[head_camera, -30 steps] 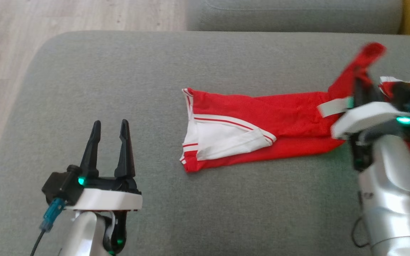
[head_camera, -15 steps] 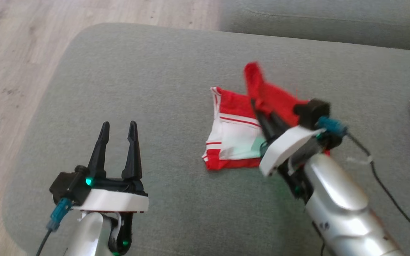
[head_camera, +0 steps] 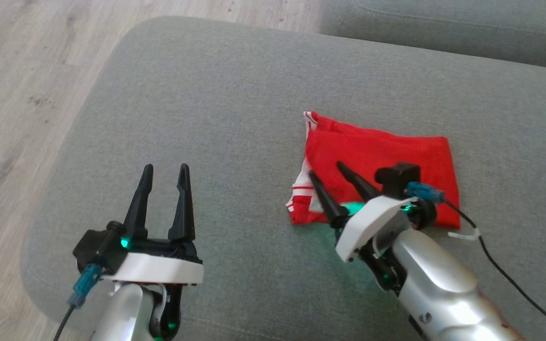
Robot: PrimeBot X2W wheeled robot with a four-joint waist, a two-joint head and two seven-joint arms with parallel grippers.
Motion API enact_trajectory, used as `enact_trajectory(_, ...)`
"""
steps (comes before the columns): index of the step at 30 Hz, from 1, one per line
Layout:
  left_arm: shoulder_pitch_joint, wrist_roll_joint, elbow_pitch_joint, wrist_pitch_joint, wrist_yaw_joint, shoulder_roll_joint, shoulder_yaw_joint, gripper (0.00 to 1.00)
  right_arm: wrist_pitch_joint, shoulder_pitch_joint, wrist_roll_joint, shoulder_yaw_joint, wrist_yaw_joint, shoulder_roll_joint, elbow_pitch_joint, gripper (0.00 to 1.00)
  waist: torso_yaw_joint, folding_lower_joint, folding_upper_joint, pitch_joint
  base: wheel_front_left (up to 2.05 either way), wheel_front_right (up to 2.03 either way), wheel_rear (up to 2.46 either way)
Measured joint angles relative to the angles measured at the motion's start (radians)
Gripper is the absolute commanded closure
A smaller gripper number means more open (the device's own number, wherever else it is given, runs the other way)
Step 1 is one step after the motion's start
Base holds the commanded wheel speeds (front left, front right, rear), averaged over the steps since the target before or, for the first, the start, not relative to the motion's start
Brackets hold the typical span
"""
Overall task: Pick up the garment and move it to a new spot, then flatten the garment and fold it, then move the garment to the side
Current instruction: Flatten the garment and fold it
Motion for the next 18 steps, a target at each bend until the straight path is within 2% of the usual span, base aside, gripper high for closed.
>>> enact_trajectory(4,0.000,0.002,0.000,0.000,0.000,0.000,0.008,0.00,-0.045,-0.034,0.049,0.038,0.000,0.001,-0.003,0.00,-0.022,-0.0001,0.0000,-0.004,0.00,0.00,0.00)
enact_trajectory(9,0.000,0.005,-0.007,0.000,0.000,0.000,0.032,0.00,-0.108,-0.090,0.049,0.009,0.000,0.001,0.000,0.00,-0.060,-0.0001,0.0000,-0.015,0.00,0.00,0.00)
enact_trajectory(12,0.000,0.005,-0.015,0.000,0.000,0.000,0.037,0.00,-0.126,-0.102,-0.019,-0.070,0.000,0.000,0.011,0.00,-0.087,-0.0001,0.0000,-0.024,0.00,0.00,0.00)
enact_trajectory(15,0.001,0.009,-0.022,0.000,0.001,0.000,0.042,0.00,-0.131,-0.095,-0.136,-0.192,0.000,0.000,0.013,0.00,-0.113,-0.0001,0.0000,-0.033,0.00,0.00,0.00)
enact_trajectory(18,0.002,0.013,-0.030,0.000,0.003,0.000,0.057,0.00,-0.134,-0.058,-0.276,-0.344,0.000,0.000,-0.057,0.00,-0.140,-0.0001,0.0000,-0.038,0.00,0.00,0.00)
